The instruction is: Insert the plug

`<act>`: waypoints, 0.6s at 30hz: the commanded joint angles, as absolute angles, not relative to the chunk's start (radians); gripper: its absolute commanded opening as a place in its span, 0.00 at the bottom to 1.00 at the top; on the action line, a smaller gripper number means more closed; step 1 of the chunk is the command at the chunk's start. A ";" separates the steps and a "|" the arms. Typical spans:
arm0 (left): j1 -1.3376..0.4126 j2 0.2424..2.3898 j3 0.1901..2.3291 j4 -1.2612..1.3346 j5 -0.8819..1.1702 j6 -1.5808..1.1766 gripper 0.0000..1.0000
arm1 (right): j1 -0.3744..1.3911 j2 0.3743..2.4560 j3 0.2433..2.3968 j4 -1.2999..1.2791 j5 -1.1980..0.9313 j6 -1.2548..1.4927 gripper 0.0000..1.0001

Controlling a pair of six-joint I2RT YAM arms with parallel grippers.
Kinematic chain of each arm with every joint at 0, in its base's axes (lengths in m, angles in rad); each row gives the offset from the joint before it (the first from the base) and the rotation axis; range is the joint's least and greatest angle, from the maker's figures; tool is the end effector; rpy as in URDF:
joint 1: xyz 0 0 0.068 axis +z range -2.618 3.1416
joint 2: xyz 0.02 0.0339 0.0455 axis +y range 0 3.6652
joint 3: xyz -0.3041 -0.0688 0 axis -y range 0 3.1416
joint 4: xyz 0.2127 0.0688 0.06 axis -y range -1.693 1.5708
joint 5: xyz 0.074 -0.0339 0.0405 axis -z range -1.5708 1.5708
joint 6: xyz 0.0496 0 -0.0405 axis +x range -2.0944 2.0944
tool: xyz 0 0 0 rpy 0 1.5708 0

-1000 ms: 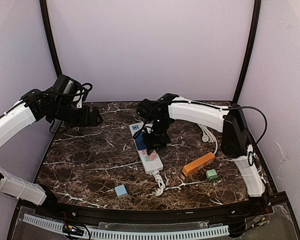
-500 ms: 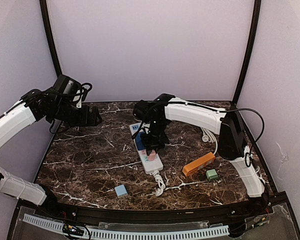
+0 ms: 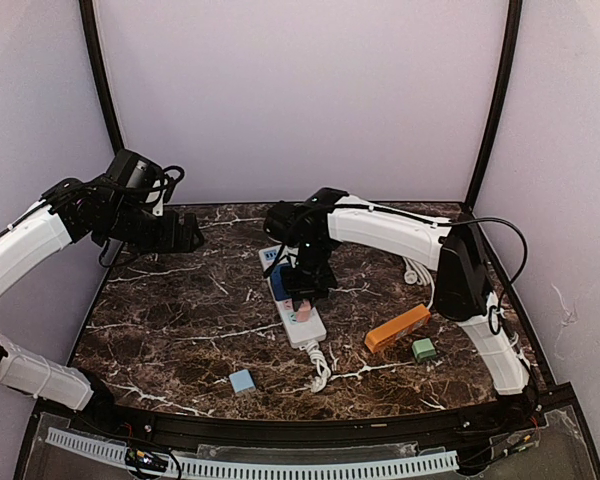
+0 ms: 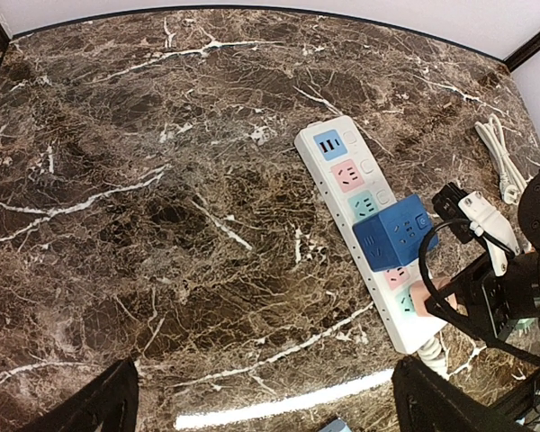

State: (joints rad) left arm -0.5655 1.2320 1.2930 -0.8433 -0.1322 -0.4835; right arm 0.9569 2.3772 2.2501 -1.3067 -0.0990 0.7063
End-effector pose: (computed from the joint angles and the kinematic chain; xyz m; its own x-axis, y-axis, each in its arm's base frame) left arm 0.1850 -0.1097 0.3863 -0.7372 -0.0780 -0.6712 0.1237 0.9610 -0.2475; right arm 0.2696 0.3910 0.2343 -0.9671 -0.2512 -0.0403 -0.2544 0.9533 0.1631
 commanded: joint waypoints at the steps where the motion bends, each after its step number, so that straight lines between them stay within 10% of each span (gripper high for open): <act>1: -0.561 1.230 1.272 -0.861 -0.127 -0.491 0.99 | 0.985 2.458 2.225 -1.369 -0.081 0.757 0.00; 18: -0.561 1.217 1.260 -0.824 -0.075 -0.465 1.00 | 0.992 2.558 2.266 -1.361 -0.110 0.698 0.00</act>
